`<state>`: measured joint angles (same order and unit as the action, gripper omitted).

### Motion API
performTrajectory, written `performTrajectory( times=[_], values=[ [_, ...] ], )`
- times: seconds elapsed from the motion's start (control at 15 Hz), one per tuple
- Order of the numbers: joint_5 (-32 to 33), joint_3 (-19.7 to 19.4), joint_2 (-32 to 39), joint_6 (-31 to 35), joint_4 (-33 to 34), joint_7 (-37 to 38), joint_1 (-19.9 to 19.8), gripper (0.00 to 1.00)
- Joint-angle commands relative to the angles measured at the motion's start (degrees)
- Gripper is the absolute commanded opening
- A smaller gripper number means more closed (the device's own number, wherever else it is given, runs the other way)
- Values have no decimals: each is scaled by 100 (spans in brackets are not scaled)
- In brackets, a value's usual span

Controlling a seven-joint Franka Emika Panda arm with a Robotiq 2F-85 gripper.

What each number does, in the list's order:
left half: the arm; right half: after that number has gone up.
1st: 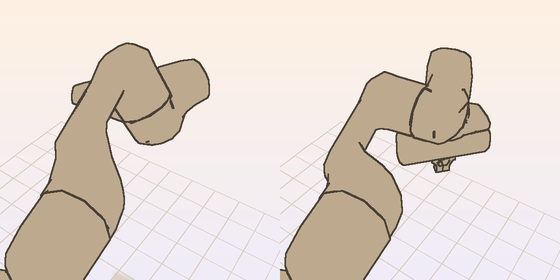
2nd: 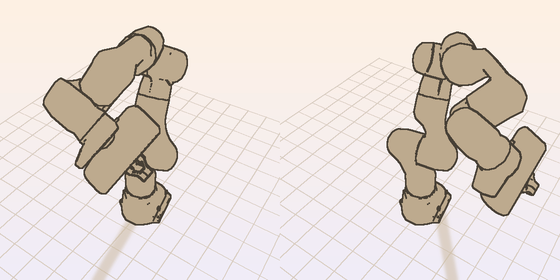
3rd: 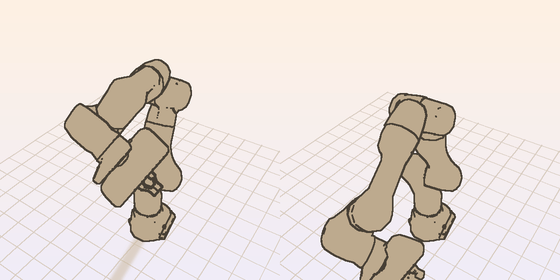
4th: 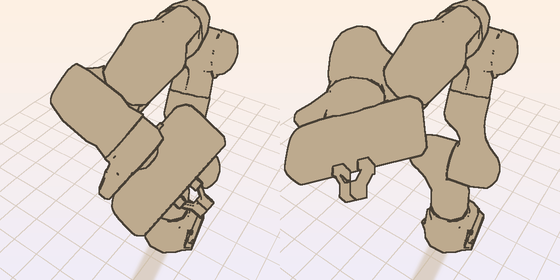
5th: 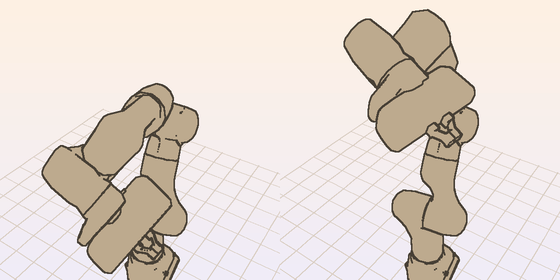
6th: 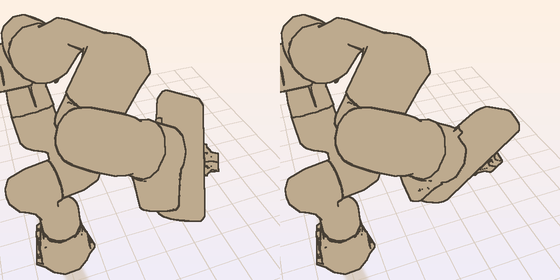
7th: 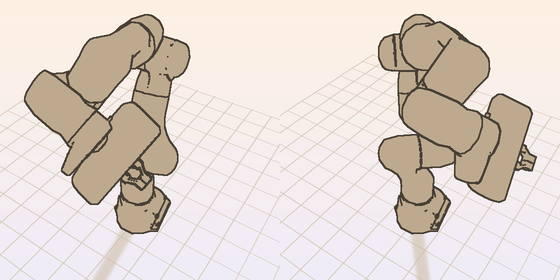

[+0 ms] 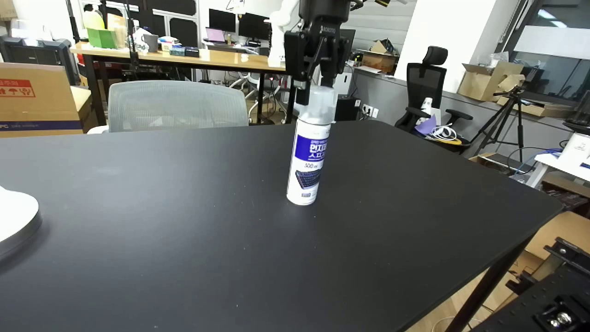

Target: Put the lid on the can

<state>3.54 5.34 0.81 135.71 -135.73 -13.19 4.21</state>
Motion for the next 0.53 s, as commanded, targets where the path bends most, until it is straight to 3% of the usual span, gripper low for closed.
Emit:
performTrajectory(
  times=[0.0,0.47],
  values=[
    [27,-42,-36,-125,-37,185,-1,97],
    [-7,-73,39,-370,22,118,-19,100]
  ],
)
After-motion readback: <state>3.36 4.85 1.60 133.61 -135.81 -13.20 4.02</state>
